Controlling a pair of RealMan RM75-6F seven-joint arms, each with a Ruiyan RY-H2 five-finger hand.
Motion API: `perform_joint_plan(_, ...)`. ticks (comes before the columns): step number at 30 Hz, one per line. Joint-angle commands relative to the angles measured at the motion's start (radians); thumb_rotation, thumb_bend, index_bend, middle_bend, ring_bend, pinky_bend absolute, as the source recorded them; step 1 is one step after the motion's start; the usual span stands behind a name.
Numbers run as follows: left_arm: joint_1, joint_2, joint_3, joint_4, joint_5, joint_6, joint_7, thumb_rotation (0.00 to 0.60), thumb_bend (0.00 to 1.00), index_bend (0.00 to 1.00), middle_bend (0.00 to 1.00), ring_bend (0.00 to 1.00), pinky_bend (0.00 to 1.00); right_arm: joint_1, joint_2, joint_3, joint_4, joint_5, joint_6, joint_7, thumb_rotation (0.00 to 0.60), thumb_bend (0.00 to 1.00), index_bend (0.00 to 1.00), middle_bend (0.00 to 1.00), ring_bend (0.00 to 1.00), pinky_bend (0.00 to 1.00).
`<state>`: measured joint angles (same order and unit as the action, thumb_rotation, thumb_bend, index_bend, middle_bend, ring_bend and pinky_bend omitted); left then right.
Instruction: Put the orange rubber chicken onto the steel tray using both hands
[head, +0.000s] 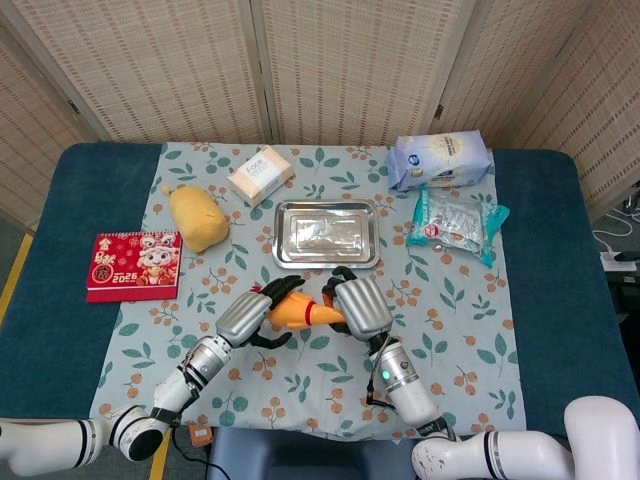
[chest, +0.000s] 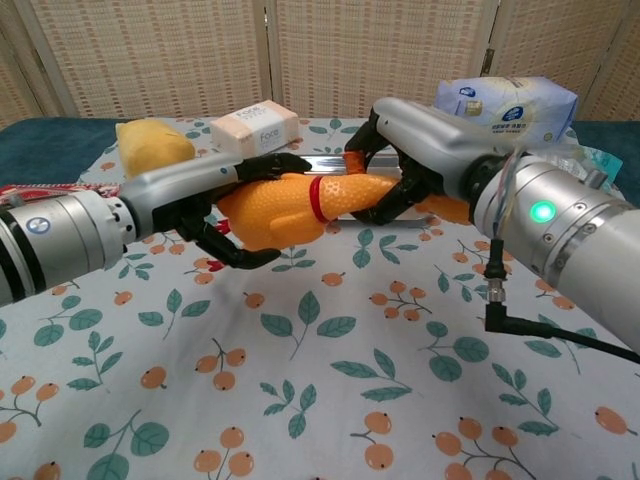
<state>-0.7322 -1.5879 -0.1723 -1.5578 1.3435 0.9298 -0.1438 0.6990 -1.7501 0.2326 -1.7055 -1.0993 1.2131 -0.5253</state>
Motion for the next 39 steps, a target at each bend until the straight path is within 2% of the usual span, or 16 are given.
perform_joint_plan(1, 0.011, -0.049, -0.014, 0.031, 0.004, 0.05, -0.032, 0.6, 0.34, 0.31, 0.41, 0.4, 0.4, 0.0, -0.002, -0.001, -0.001, -0.001, -0.001, -0.001, 0.6, 0.44, 0.88, 0.52, 0.69, 1.0)
perform_joint_plan(2, 0.012, -0.056, -0.015, 0.037, 0.007, 0.056, -0.042, 0.6, 0.34, 0.41, 0.5, 0.47, 0.45, 0.0, -0.002, -0.002, -0.001, -0.002, -0.001, -0.002, 0.6, 0.44, 0.88, 0.52, 0.69, 1.0)
perform_joint_plan(4, 0.014, -0.073, -0.018, 0.056, 0.019, 0.074, -0.062, 0.6, 0.36, 0.54, 0.62, 0.55, 0.51, 0.0, -0.003, -0.001, -0.003, -0.003, -0.002, -0.001, 0.6, 0.44, 0.88, 0.52, 0.69, 1.0)
perform_joint_plan(8, 0.014, -0.08, -0.018, 0.073, 0.024, 0.079, -0.081, 0.6, 0.44, 0.68, 0.76, 0.69, 0.64, -0.001, 0.0, 0.003, -0.007, -0.003, 0.0, 0.0, 0.6, 0.44, 0.88, 0.52, 0.69, 1.0)
perform_joint_plan(13, 0.015, -0.085, -0.02, 0.082, 0.017, 0.087, -0.069, 0.6, 0.68, 0.85, 0.92, 0.83, 0.82, -0.003, 0.005, 0.004, -0.01, -0.004, -0.001, 0.004, 0.6, 0.44, 0.88, 0.52, 0.69, 1.0)
perform_joint_plan(16, 0.018, -0.093, -0.023, 0.086, 0.02, 0.107, -0.049, 0.6, 0.73, 0.87, 0.98, 0.88, 0.86, -0.005, 0.006, 0.001, -0.01, -0.008, 0.0, 0.006, 0.6, 0.44, 0.88, 0.52, 0.69, 1.0)
perform_joint_plan(21, 0.024, -0.098, -0.022, 0.083, 0.022, 0.128, -0.026, 0.6, 0.74, 0.88, 1.0, 0.9, 0.88, -0.01, 0.012, 0.002, -0.012, -0.008, 0.001, 0.011, 0.6, 0.44, 0.88, 0.52, 0.69, 1.0)
perform_joint_plan(22, 0.027, -0.098, -0.021, 0.079, 0.022, 0.132, -0.021, 0.6, 0.73, 0.87, 0.98, 0.88, 0.85, -0.01, 0.015, 0.003, -0.014, -0.008, 0.0, 0.013, 0.6, 0.44, 0.88, 0.52, 0.69, 1.0)
perform_joint_plan(24, 0.023, -0.079, -0.005, 0.066, 0.027, 0.109, -0.009, 0.6, 0.64, 0.79, 0.83, 0.73, 0.69, -0.011, 0.02, 0.003, -0.017, -0.008, -0.001, 0.013, 0.6, 0.44, 0.88, 0.52, 0.69, 1.0)
perform_joint_plan(25, 0.017, -0.06, 0.003, 0.05, 0.025, 0.085, -0.002, 0.6, 0.57, 0.68, 0.69, 0.6, 0.57, -0.012, 0.022, 0.003, -0.018, -0.009, 0.0, 0.013, 0.6, 0.44, 0.88, 0.52, 0.69, 1.0)
perform_joint_plan(26, 0.014, -0.05, 0.004, 0.038, 0.021, 0.072, -0.001, 0.6, 0.52, 0.58, 0.59, 0.51, 0.49, -0.012, 0.023, 0.003, -0.019, -0.009, 0.0, 0.014, 0.6, 0.44, 0.88, 0.52, 0.69, 1.0)
perform_joint_plan(28, 0.004, -0.026, 0.006, 0.015, 0.006, 0.038, 0.009, 0.6, 0.45, 0.28, 0.31, 0.26, 0.32, -0.014, 0.027, 0.004, -0.023, -0.007, -0.002, 0.015, 0.6, 0.44, 0.88, 0.52, 0.69, 1.0)
perform_joint_plan(30, -0.002, -0.014, 0.004, 0.002, -0.006, 0.02, 0.019, 0.6, 0.41, 0.09, 0.12, 0.09, 0.24, -0.014, 0.03, 0.004, -0.026, -0.008, -0.002, 0.016, 0.6, 0.44, 0.88, 0.52, 0.69, 1.0)
perform_joint_plan(31, -0.007, -0.008, 0.004, -0.003, -0.015, 0.009, 0.026, 0.6, 0.4, 0.03, 0.05, 0.03, 0.21, -0.015, 0.032, 0.004, -0.029, -0.008, -0.002, 0.016, 0.6, 0.44, 0.88, 0.52, 0.69, 1.0)
perform_joint_plan(33, -0.011, -0.002, 0.001, -0.01, -0.028, -0.003, 0.03, 0.6, 0.38, 0.0, 0.0, 0.0, 0.17, -0.016, 0.036, 0.004, -0.032, -0.009, -0.001, 0.016, 0.6, 0.44, 0.88, 0.52, 0.69, 1.0)
perform_joint_plan(39, -0.017, 0.005, -0.004, -0.016, -0.041, -0.014, 0.028, 0.6, 0.37, 0.0, 0.0, 0.0, 0.14, -0.018, 0.048, 0.003, -0.041, -0.01, -0.003, 0.017, 0.6, 0.44, 0.88, 0.53, 0.69, 1.0)
